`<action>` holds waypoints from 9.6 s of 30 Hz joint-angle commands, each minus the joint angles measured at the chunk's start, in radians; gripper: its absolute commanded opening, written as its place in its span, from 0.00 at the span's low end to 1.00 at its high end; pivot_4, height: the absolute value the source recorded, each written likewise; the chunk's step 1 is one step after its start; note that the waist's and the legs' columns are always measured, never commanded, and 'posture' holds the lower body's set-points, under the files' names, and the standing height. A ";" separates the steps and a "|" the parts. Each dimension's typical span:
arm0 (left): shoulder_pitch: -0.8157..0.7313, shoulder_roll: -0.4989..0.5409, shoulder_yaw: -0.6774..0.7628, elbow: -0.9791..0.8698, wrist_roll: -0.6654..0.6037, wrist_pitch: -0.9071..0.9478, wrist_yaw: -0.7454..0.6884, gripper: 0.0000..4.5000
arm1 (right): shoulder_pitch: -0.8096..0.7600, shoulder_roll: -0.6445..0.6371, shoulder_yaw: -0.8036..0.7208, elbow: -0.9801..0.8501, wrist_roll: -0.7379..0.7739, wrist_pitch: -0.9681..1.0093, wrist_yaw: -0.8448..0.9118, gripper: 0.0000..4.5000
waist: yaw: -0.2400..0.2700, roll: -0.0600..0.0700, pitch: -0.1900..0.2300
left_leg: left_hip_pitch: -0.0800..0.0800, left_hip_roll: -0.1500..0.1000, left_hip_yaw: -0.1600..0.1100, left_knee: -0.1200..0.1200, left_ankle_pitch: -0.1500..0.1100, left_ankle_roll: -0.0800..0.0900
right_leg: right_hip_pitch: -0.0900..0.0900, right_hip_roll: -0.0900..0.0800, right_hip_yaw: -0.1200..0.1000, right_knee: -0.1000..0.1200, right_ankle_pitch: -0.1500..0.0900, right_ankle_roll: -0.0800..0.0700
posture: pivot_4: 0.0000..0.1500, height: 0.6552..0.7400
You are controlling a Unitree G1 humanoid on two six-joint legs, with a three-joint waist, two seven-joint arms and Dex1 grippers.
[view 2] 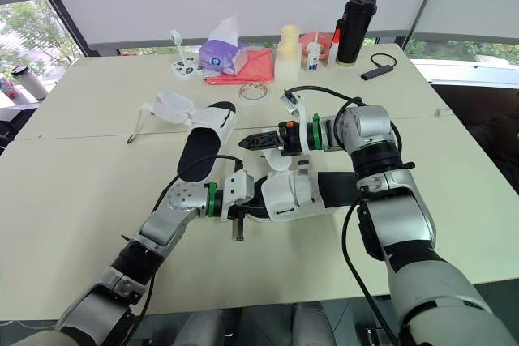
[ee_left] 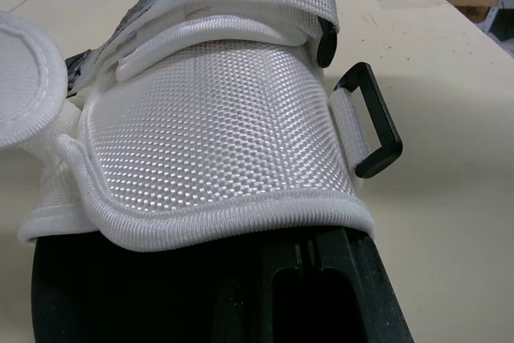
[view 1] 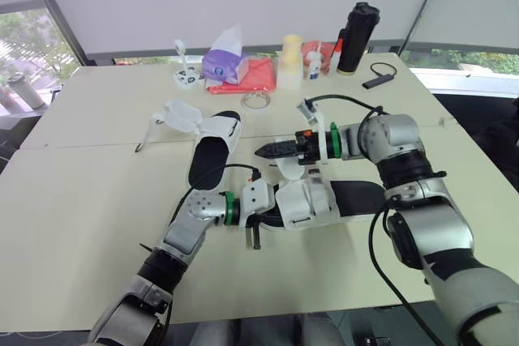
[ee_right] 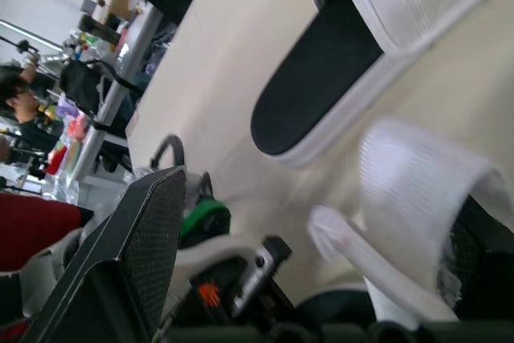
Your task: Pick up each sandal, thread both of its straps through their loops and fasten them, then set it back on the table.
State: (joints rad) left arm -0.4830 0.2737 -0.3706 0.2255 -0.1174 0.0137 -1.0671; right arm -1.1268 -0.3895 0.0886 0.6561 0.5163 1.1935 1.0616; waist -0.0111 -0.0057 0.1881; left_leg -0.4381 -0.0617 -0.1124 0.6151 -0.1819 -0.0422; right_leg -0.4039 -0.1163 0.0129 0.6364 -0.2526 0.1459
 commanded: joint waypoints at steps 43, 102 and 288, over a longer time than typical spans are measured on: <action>-0.013 -0.044 0.016 0.052 -0.025 0.046 0.002 0.00 | 0.118 -0.080 -0.201 -0.616 0.177 0.113 -0.084 0.02 | 0.004 0.000 0.000 | 0.000 0.000 -0.001 0.000 0.000 0.000 | 0.000 0.000 0.000 0.000 0.000 0.000 | 1.00 1.00; -0.010 -0.008 0.012 -0.007 -0.096 0.217 -0.071 0.00 | 0.981 -0.652 0.151 -0.966 -0.489 -1.679 0.092 1.00 | 0.022 -0.001 0.000 | 0.012 0.002 0.000 -0.003 -0.001 0.000 | 0.014 -0.001 0.001 -0.007 -0.004 -0.003 | 1.00 1.00; -0.007 -0.037 -0.008 0.036 -0.032 0.116 -0.042 0.00 | 0.994 -0.360 -0.208 -1.214 0.304 0.061 -0.378 0.99 | 0.040 0.001 -0.003 | -0.002 0.002 0.000 -0.001 -0.002 0.003 | 0.007 -0.001 -0.004 -0.018 -0.001 -0.004 | 1.00 1.00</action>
State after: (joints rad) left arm -0.5085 0.2246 -0.3619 0.2684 -0.1634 0.1101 -1.1022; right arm -0.1406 -0.8112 -0.0866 -0.5615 0.8412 1.3299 0.7442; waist 0.0290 -0.0051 0.1854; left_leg -0.4404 -0.0593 -0.1125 0.6145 -0.1842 -0.0388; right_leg -0.3973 -0.1175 0.0090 0.6184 -0.2533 0.1422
